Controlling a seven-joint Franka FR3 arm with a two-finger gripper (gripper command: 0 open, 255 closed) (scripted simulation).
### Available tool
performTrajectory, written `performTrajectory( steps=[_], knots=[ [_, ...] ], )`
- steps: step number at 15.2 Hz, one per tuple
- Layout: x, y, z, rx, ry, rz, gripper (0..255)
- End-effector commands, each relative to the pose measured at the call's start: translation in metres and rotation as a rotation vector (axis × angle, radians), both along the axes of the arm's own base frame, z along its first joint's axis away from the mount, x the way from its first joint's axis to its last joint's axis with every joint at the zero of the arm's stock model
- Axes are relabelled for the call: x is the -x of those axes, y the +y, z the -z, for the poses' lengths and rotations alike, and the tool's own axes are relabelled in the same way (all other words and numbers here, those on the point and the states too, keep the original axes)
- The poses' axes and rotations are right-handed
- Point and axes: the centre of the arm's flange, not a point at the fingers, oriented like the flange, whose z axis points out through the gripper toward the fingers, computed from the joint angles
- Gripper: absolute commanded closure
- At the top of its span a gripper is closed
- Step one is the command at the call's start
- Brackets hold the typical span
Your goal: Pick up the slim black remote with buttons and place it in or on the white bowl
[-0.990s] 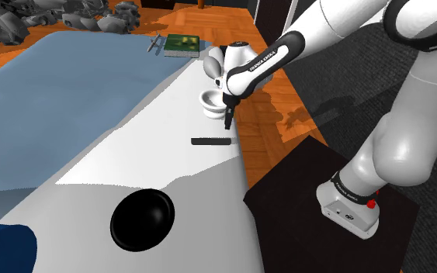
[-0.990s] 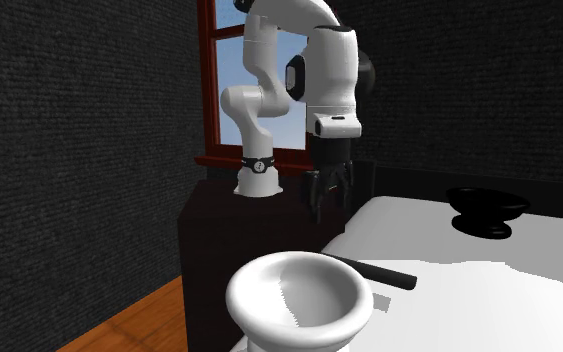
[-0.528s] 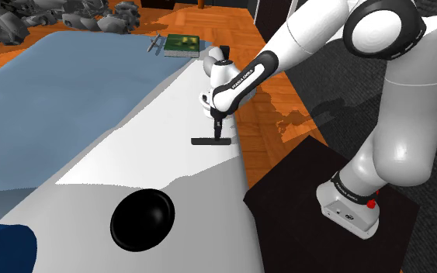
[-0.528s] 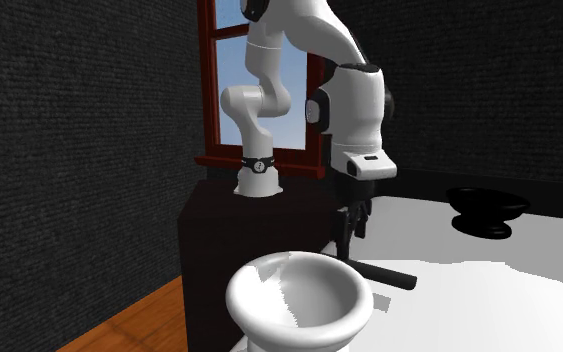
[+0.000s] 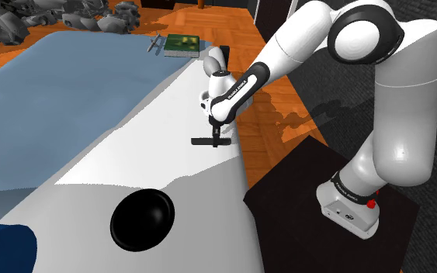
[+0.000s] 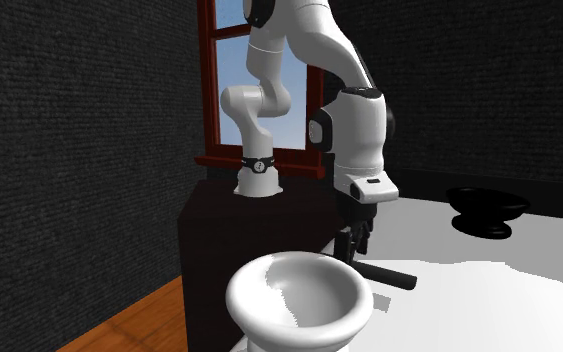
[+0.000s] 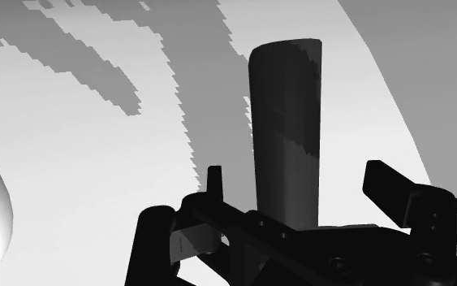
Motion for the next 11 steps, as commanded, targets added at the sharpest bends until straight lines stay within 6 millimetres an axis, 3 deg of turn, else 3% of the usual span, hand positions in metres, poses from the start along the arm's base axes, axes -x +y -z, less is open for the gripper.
performTrajectory(
  steps=[1,6,7,11],
  knots=[
    [-0.0002,-0.0004,0.0014,0.0,0.0,0.0,0],
    [-0.0002,-0.0004,0.0014,0.0,0.0,0.0,0],
    [-0.0002,-0.0004,0.0014,0.0,0.0,0.0,255],
    [-0.0009,-0.0009,0.0014,0.0,0.0,0.0,255]
  ],
)
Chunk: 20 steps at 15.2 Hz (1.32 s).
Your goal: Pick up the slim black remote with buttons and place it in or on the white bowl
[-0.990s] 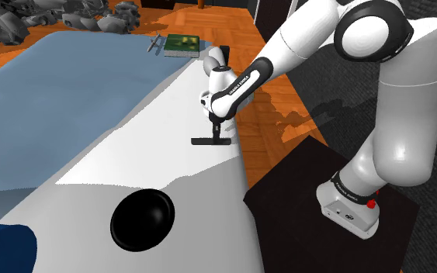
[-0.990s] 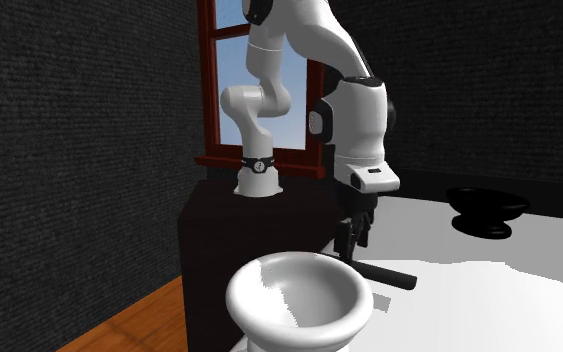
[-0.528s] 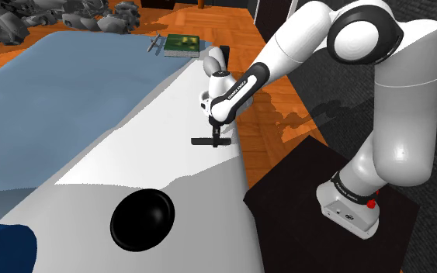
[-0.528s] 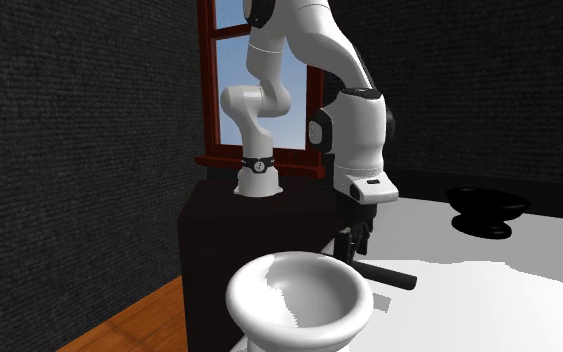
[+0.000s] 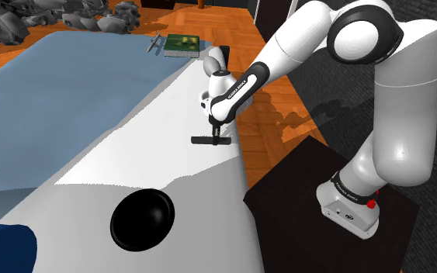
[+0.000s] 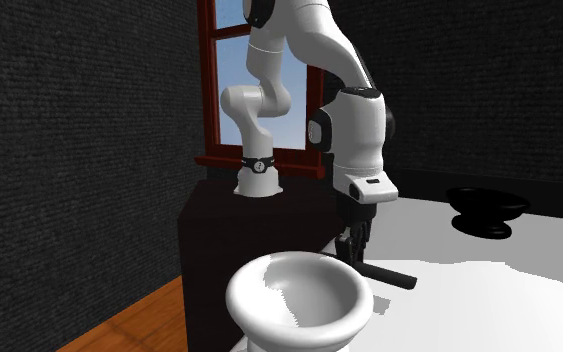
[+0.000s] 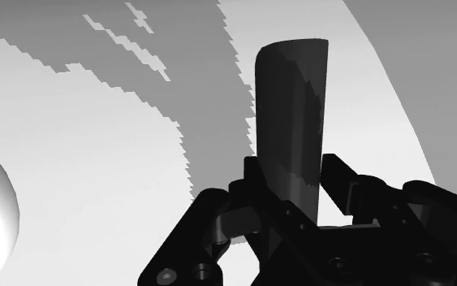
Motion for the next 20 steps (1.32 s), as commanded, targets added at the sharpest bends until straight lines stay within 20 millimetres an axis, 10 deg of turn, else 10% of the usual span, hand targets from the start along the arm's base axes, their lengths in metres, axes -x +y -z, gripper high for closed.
performTrajectory(
  steps=[1,20],
  knots=[
    [0.001,0.001,0.002,0.0,0.003,-0.002,255],
    [0.002,0.002,-0.078,0.0,0.003,-0.002,255]
  ],
)
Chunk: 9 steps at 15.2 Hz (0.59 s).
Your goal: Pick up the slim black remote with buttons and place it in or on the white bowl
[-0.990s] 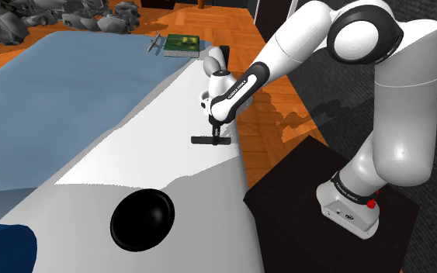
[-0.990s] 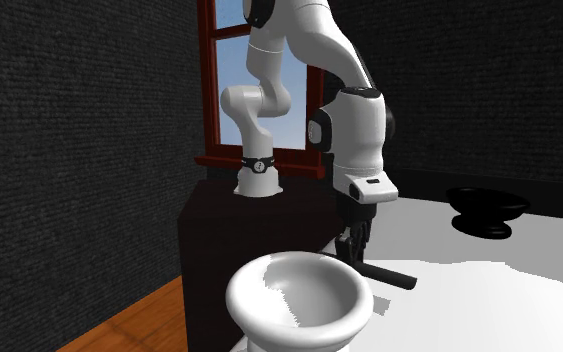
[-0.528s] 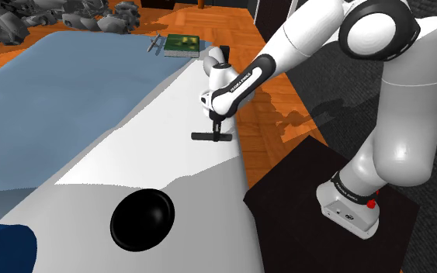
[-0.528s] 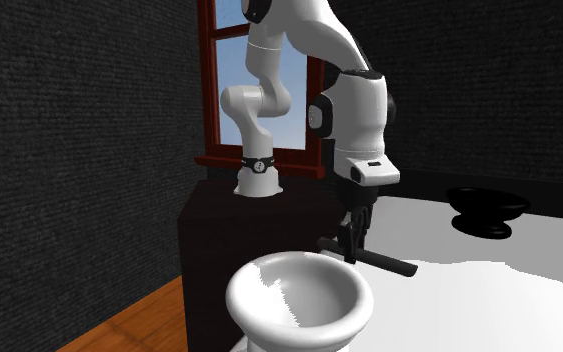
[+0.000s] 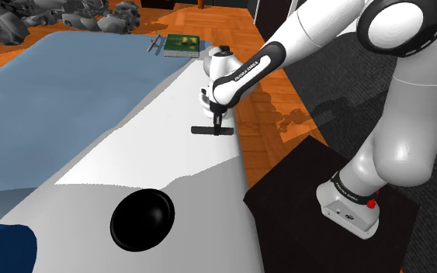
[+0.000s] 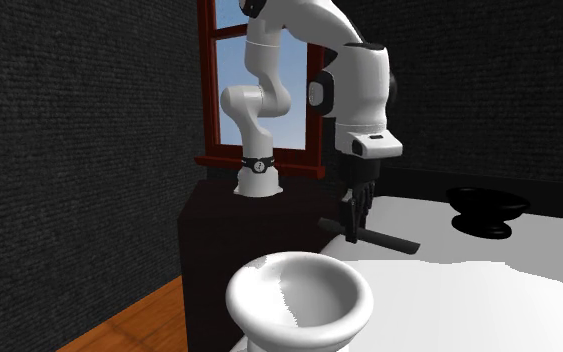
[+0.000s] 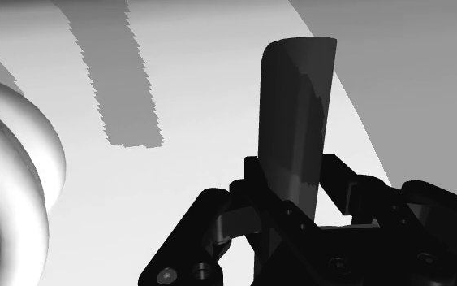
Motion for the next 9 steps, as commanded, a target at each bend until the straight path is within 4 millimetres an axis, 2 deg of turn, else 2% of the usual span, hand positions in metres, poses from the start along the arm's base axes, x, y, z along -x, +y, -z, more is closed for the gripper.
performTrajectory(
  steps=[1,9],
  knots=[
    [-0.001,0.0,-0.01,0.0,0.0,0.0,255],
    [-0.001,0.0,-0.053,0.0,0.0,0.0,255]
  ],
)
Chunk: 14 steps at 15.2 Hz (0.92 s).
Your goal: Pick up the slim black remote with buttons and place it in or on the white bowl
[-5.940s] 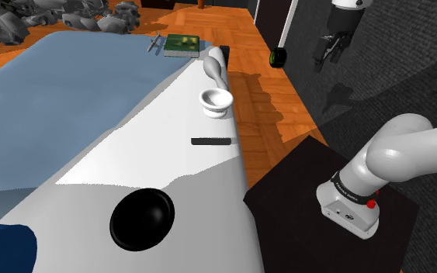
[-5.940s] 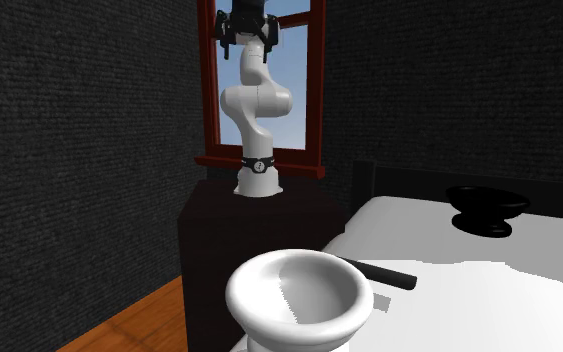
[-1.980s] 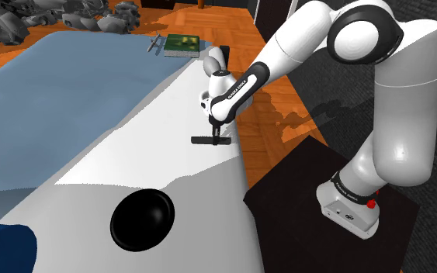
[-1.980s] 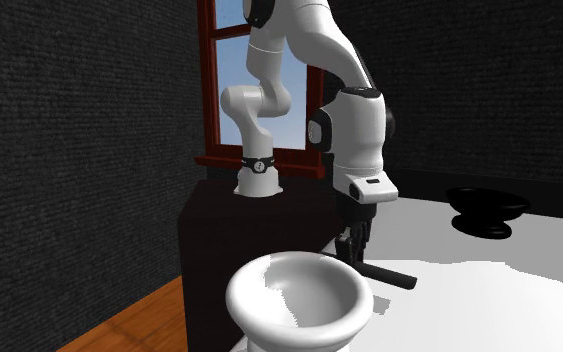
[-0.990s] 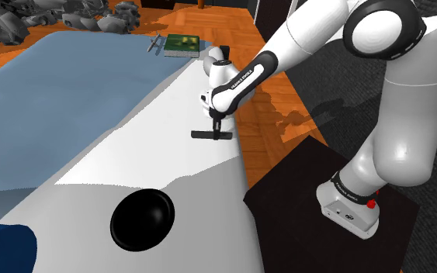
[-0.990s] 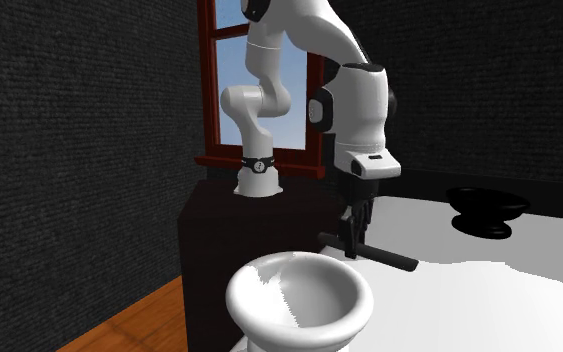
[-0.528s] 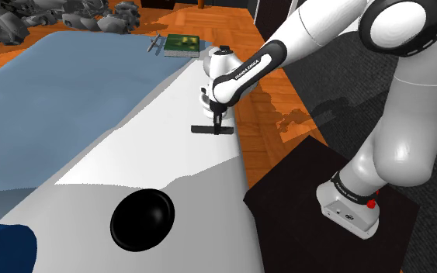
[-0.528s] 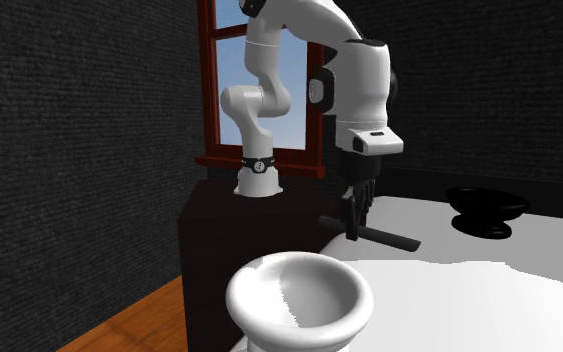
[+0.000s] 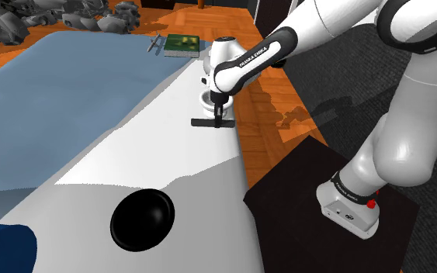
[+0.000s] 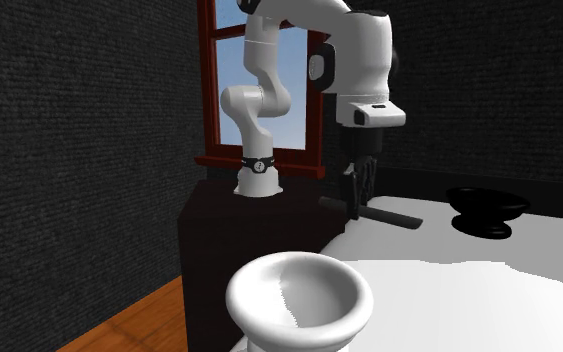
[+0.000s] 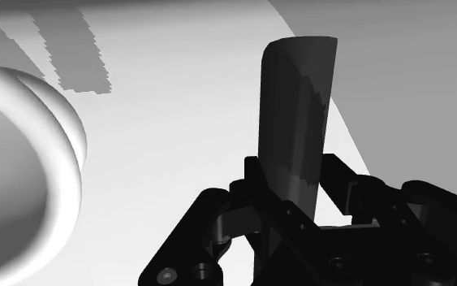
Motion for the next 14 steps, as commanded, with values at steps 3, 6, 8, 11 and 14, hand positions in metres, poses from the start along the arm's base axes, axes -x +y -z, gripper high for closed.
performTrajectory(
  steps=[3,6,8,11,14],
  knots=[
    [0.0,0.0,-0.021,0.0,0.0,0.0,255],
    [0.0,0.0,-0.037,0.0,0.0,0.0,255],
    [0.0,0.0,-0.047,0.0,0.0,0.0,255],
    [-0.018,-0.019,-0.05,0.0,0.0,0.0,255],
    [-0.045,-0.048,-0.049,0.0,0.0,0.0,255]
  ],
)
